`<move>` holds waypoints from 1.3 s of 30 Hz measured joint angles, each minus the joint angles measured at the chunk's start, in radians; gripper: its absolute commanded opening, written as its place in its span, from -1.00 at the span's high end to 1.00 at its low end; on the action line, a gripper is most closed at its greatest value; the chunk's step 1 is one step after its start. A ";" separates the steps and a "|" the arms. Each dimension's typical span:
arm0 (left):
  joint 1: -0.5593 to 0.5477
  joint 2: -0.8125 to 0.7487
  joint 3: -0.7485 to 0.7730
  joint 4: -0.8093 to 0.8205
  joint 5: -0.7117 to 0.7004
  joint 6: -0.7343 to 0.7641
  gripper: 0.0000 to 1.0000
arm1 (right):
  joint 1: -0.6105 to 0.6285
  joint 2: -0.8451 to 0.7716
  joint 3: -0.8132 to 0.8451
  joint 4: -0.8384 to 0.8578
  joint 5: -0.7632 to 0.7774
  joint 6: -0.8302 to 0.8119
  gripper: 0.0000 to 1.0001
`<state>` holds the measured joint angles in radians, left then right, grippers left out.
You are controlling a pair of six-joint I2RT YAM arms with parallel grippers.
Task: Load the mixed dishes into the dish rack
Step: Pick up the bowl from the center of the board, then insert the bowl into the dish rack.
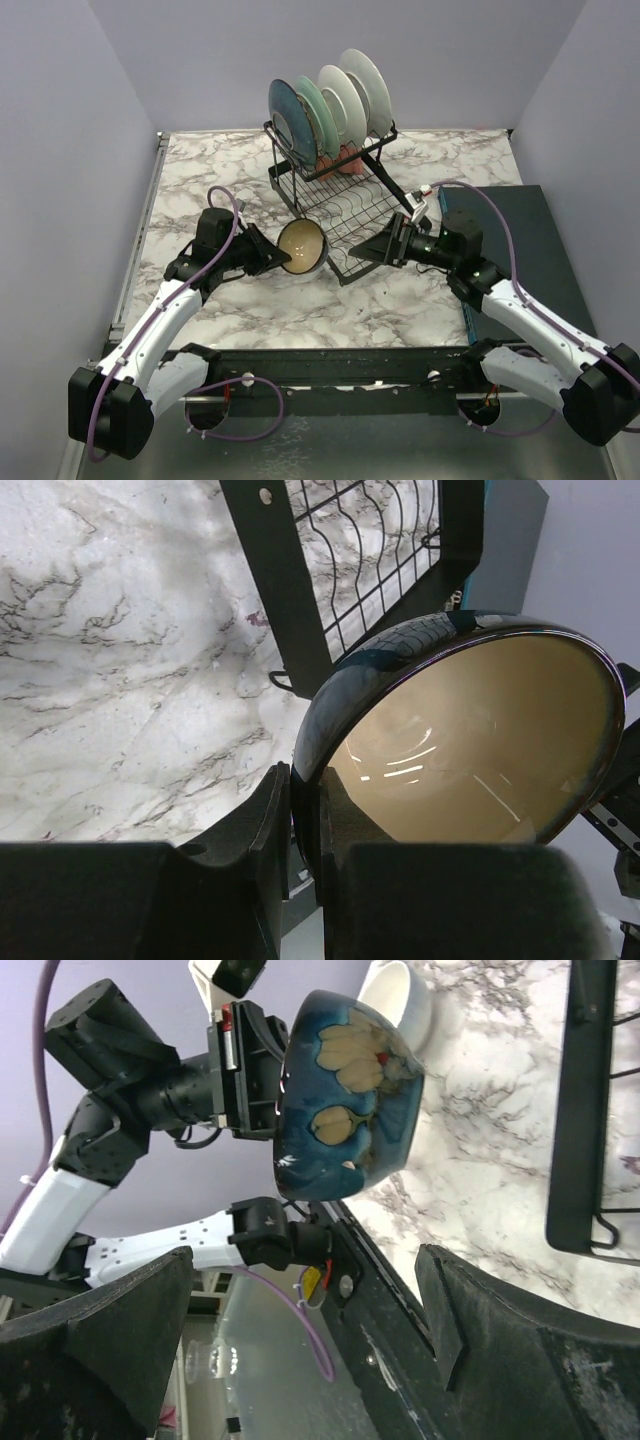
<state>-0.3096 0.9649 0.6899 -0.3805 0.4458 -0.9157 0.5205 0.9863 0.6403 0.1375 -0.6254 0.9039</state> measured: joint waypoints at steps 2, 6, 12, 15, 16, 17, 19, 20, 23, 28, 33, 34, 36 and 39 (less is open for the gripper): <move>0.000 0.000 0.000 0.014 0.009 -0.001 1.00 | 0.011 0.015 -0.003 0.042 0.008 0.034 -0.99; 0.000 0.000 0.000 0.039 0.030 -0.003 1.00 | 0.024 0.028 -0.027 0.114 0.025 0.097 -0.99; 0.000 -0.006 0.000 0.070 0.062 -0.006 1.00 | 0.039 0.055 -0.048 0.195 0.053 0.168 -0.99; 0.000 -0.010 0.000 0.078 0.072 -0.008 1.00 | 0.053 0.076 -0.048 0.232 0.059 0.191 -0.99; 0.000 -0.011 0.000 0.081 0.076 -0.009 1.00 | 0.057 0.083 -0.048 0.245 0.061 0.199 -0.99; 0.000 -0.011 0.000 0.085 0.080 -0.010 1.00 | 0.061 0.092 -0.048 0.257 0.062 0.205 -0.99; 0.000 -0.011 0.000 0.090 0.088 -0.012 1.00 | 0.070 0.110 -0.047 0.272 0.064 0.216 -0.99; 0.000 -0.012 0.000 0.091 0.090 -0.013 1.00 | 0.074 0.119 -0.047 0.281 0.065 0.222 -0.99; 0.000 -0.016 0.000 0.095 0.094 -0.017 1.00 | 0.087 0.144 -0.043 0.296 0.069 0.232 -0.99; 0.000 -0.024 0.000 0.096 0.106 -0.020 1.00 | 0.110 0.174 -0.029 0.319 0.083 0.244 -0.99; 0.000 -0.025 0.000 0.097 0.113 -0.023 1.00 | 0.128 0.196 0.003 0.335 0.093 0.248 -0.99; 0.000 -0.025 0.000 0.097 0.113 -0.023 1.00 | 0.130 0.200 0.008 0.336 0.095 0.248 -0.99; 0.000 -0.025 0.000 0.100 0.113 -0.023 1.00 | 0.138 0.208 0.017 0.341 0.100 0.248 -0.99; 0.000 -0.025 0.000 0.103 0.114 -0.023 1.00 | 0.147 0.221 0.028 0.341 0.109 0.248 -0.99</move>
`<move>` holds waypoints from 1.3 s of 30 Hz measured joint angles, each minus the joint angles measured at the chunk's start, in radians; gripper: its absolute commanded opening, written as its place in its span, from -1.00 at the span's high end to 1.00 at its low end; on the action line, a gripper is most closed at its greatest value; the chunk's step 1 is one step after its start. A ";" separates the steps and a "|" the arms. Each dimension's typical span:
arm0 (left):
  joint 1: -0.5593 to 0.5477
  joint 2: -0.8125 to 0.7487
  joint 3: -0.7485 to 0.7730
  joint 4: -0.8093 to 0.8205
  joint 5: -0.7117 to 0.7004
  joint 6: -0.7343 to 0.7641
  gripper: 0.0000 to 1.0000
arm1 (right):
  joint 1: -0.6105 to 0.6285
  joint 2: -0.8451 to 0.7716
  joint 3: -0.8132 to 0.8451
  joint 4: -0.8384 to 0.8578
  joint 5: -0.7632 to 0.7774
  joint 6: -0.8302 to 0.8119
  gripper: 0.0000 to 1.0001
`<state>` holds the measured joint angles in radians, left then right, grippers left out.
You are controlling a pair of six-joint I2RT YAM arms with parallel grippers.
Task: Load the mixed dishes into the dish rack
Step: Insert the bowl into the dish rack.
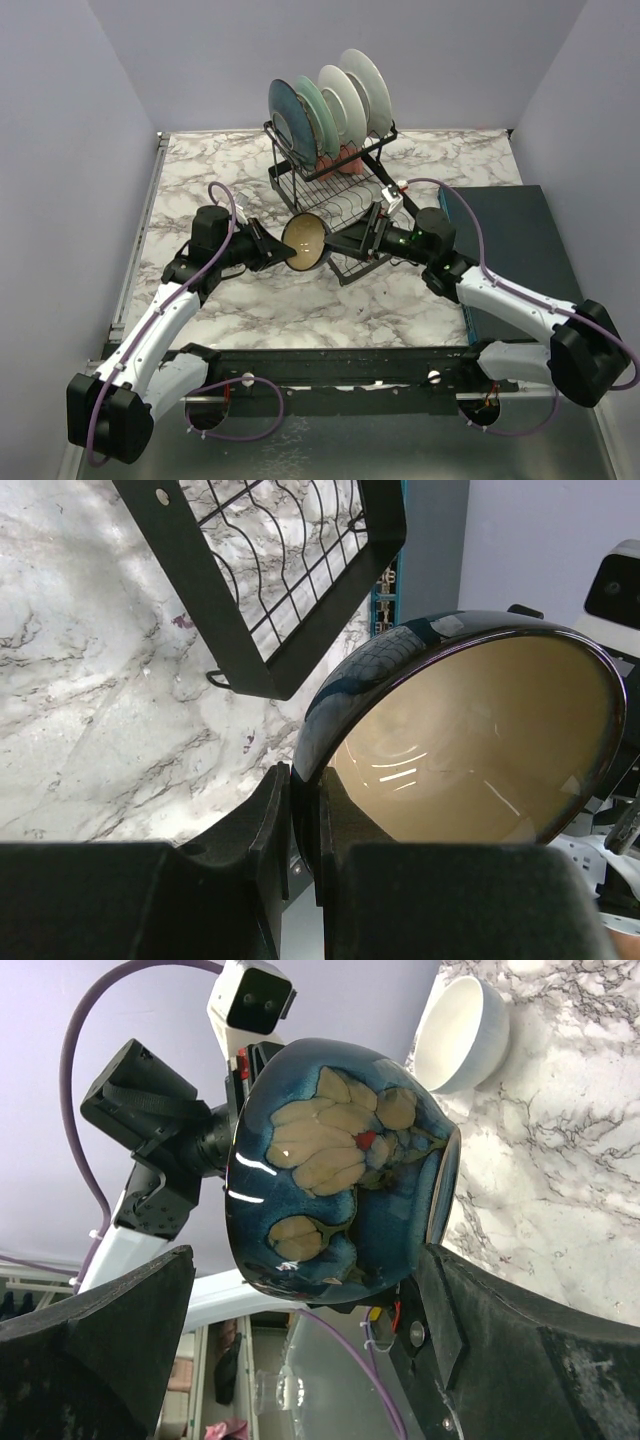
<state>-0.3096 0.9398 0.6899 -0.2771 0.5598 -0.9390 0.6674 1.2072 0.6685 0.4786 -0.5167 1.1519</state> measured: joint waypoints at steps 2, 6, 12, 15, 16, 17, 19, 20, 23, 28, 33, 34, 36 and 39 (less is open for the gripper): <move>0.002 0.000 0.000 -0.001 -0.001 0.000 1.00 | 0.005 0.007 0.004 0.000 0.008 0.000 -0.99; 0.006 0.000 0.000 -0.001 -0.002 0.000 1.00 | 0.009 0.016 0.013 -0.001 0.018 0.000 -0.99; 0.010 0.000 0.000 -0.002 -0.010 0.001 1.00 | 0.019 0.026 0.024 -0.011 0.041 -0.002 -0.99; 0.011 0.000 0.000 -0.001 -0.012 0.001 1.00 | 0.024 0.027 0.026 -0.014 0.061 -0.006 -0.99; 0.012 -0.001 0.000 -0.002 -0.012 0.001 1.00 | 0.027 0.027 0.027 -0.020 0.068 -0.009 -0.99; 0.012 -0.002 0.000 -0.002 -0.012 0.001 1.00 | 0.029 0.027 0.031 -0.032 0.076 -0.013 -0.99; 0.012 -0.003 0.000 -0.001 -0.011 0.001 1.00 | 0.033 0.027 0.036 -0.055 0.089 -0.023 -0.99; 0.012 -0.003 0.000 0.000 -0.010 0.001 1.00 | 0.035 0.026 0.037 -0.063 0.094 -0.026 -0.99; 0.008 -0.005 0.000 0.000 -0.003 0.001 1.00 | 0.042 0.026 0.037 -0.078 0.106 -0.028 -0.99; 0.008 -0.005 0.000 0.000 0.001 0.001 1.00 | 0.049 0.026 0.037 -0.084 0.116 -0.029 -0.99; 0.008 -0.006 0.000 0.003 0.005 0.000 1.00 | 0.054 0.027 0.050 -0.094 0.117 -0.037 -0.99; 0.008 -0.007 0.000 0.004 0.005 0.000 1.00 | 0.054 0.027 0.051 -0.097 0.119 -0.039 -0.99; 0.008 -0.009 0.000 0.005 0.005 0.000 1.00 | 0.055 0.027 0.053 -0.105 0.124 -0.043 -0.99; 0.008 -0.009 0.000 0.002 0.005 0.002 1.00 | 0.060 0.027 0.053 -0.115 0.137 -0.049 -0.99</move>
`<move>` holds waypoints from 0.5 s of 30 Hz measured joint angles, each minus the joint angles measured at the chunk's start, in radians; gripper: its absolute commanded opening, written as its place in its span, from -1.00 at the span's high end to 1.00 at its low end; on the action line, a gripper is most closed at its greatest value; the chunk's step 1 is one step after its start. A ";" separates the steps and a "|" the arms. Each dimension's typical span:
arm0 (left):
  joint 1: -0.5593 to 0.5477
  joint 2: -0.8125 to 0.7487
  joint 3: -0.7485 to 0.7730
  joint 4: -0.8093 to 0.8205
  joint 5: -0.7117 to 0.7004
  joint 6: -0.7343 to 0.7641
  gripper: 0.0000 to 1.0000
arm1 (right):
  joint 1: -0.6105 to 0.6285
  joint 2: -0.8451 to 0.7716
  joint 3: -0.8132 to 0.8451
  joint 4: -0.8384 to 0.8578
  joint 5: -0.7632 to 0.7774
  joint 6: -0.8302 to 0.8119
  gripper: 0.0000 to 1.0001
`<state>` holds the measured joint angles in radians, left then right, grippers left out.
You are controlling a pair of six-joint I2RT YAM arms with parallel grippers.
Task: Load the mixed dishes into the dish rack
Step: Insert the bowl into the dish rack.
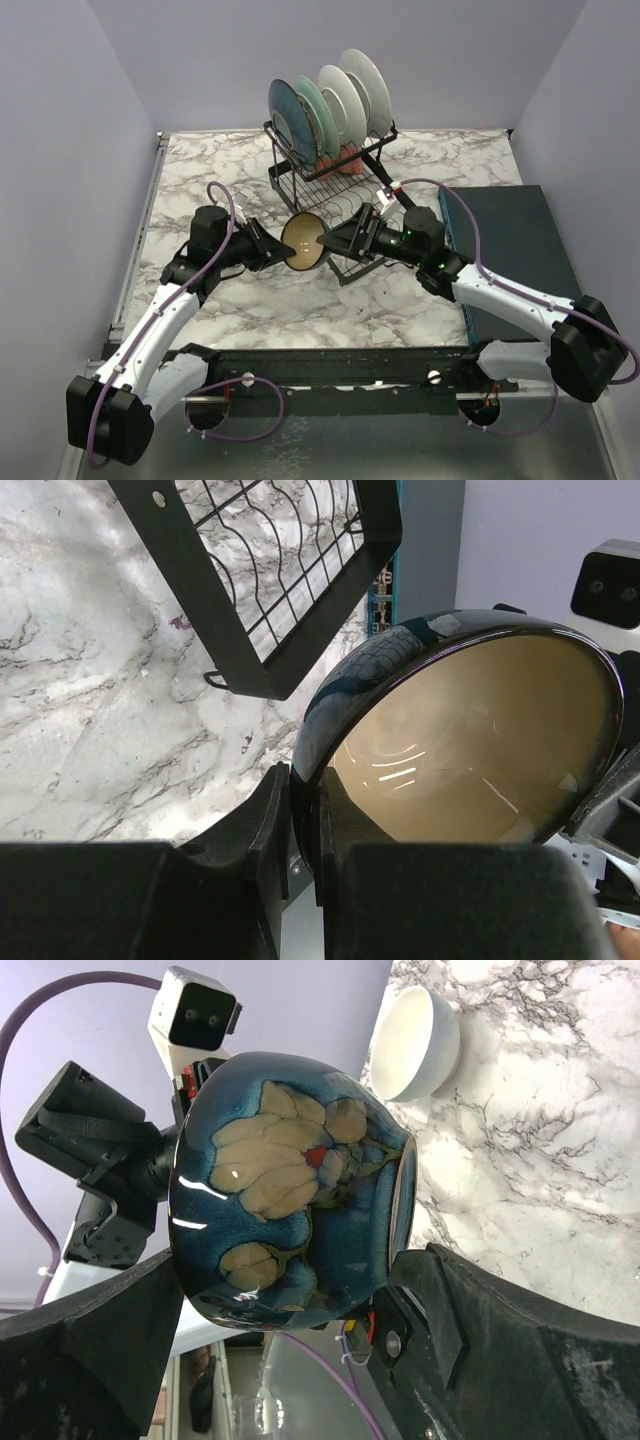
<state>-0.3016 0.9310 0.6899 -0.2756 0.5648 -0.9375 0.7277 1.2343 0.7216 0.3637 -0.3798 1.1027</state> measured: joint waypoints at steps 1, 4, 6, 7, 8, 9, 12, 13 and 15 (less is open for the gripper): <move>0.000 0.000 0.000 -0.002 0.000 0.000 1.00 | 0.000 0.000 0.000 -0.005 0.005 -0.003 -0.99; 0.000 0.000 0.001 -0.006 0.000 0.003 1.00 | 0.000 -0.004 0.001 -0.018 0.019 -0.009 -0.99; 0.000 0.000 0.005 -0.007 0.000 0.006 1.00 | 0.003 -0.011 0.001 -0.023 0.027 -0.013 -0.99; -0.001 0.000 0.006 -0.007 0.000 0.007 1.00 | 0.004 -0.014 0.001 -0.024 0.030 -0.015 -0.99; -0.002 0.000 0.009 -0.007 0.000 0.008 1.00 | 0.005 -0.018 0.001 -0.024 0.034 -0.017 -0.99; -0.002 0.000 0.011 -0.007 0.000 0.010 1.00 | 0.005 -0.020 0.001 -0.024 0.036 -0.019 -0.99; -0.002 0.000 0.018 -0.008 0.000 0.014 1.00 | 0.005 -0.023 0.001 -0.023 0.042 -0.019 -0.99; -0.002 0.000 0.019 -0.009 0.000 0.015 1.00 | 0.005 -0.023 0.001 -0.023 0.042 -0.019 -0.99; -0.002 0.000 0.019 -0.010 0.000 0.015 1.00 | 0.005 -0.023 0.001 -0.022 0.042 -0.019 -0.99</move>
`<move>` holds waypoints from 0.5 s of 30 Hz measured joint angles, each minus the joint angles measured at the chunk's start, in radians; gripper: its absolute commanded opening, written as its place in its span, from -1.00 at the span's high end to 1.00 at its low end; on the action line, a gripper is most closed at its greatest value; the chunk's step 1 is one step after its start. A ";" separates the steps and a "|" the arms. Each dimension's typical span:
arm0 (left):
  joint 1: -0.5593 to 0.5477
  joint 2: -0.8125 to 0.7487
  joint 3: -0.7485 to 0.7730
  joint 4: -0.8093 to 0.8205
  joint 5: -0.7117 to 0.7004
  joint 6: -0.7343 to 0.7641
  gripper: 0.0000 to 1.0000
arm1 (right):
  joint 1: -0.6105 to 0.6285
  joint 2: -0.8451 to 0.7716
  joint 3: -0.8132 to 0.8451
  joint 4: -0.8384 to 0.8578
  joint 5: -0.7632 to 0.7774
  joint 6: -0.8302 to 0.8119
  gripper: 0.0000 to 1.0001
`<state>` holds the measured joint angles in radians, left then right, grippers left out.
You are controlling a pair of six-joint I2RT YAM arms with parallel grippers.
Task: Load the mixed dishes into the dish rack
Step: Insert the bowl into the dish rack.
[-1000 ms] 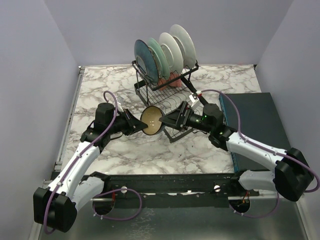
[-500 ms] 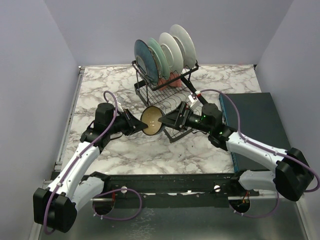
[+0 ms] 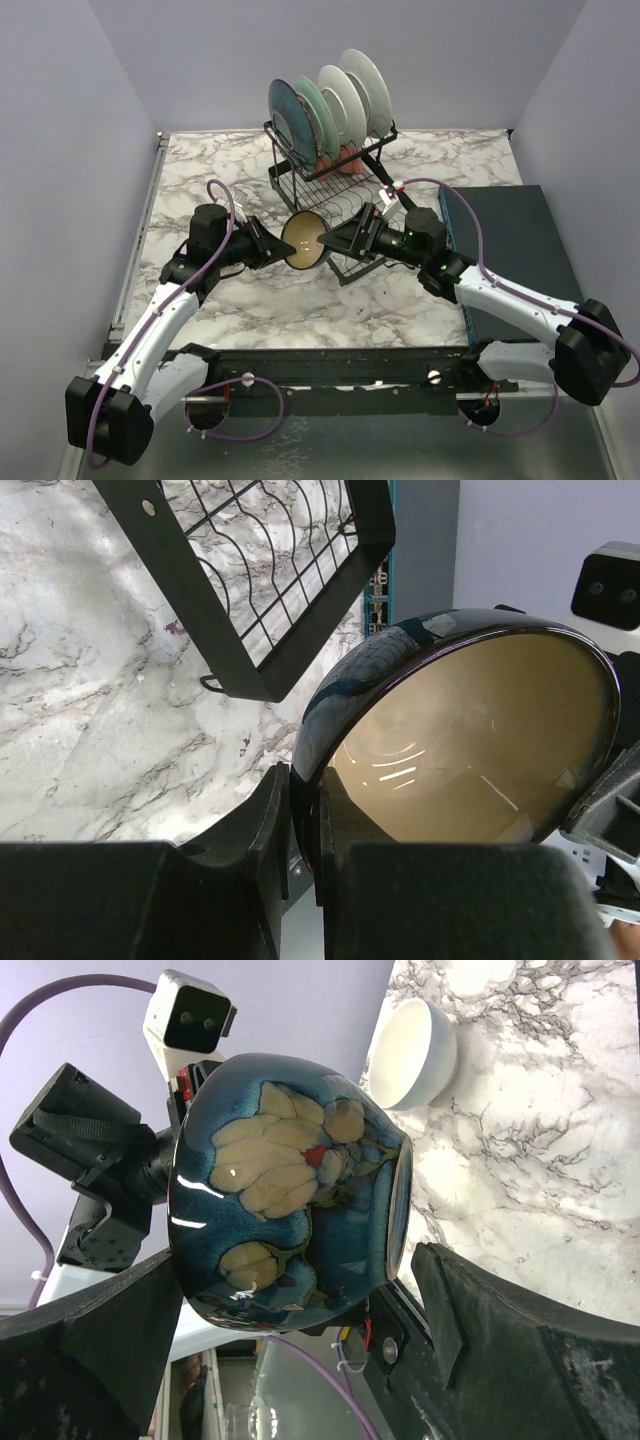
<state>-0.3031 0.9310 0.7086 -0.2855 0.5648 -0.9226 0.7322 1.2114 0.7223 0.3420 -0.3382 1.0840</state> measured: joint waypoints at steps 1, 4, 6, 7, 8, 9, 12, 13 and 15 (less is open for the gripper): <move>0.000 0.000 0.000 0.000 0.000 0.000 1.00 | 0.000 0.000 0.000 0.001 0.000 0.000 -0.99; 0.000 0.000 0.000 0.000 0.000 0.000 1.00 | 0.002 0.000 0.000 0.005 0.000 0.001 -0.99; 0.000 0.000 0.000 0.000 0.000 0.000 1.00 | 0.005 0.001 0.000 0.007 0.000 0.001 -0.99; 0.000 0.000 0.000 0.000 0.000 0.000 1.00 | 0.006 0.002 0.000 0.008 -0.001 0.001 -0.99; 0.000 0.000 0.000 0.000 0.000 0.000 1.00 | 0.007 0.003 0.000 0.010 -0.001 0.001 -0.99; 0.000 0.000 0.000 0.000 0.000 0.000 1.00 | 0.009 0.005 0.000 0.013 -0.001 0.002 -0.99; 0.000 0.000 0.000 0.000 0.000 0.000 1.00 | 0.015 0.013 0.000 0.024 -0.002 0.008 -0.99; 0.000 0.000 0.000 0.000 0.000 0.000 1.00 | 0.016 0.015 0.000 0.027 -0.002 0.009 -0.99; 0.000 0.000 0.000 0.000 0.000 0.000 1.00 | 0.020 0.018 0.000 0.033 -0.002 0.014 -0.99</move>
<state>-0.3035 0.9314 0.7086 -0.2855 0.5652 -0.9230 0.7525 1.2297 0.7227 0.3748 -0.3405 1.0981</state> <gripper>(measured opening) 0.149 0.995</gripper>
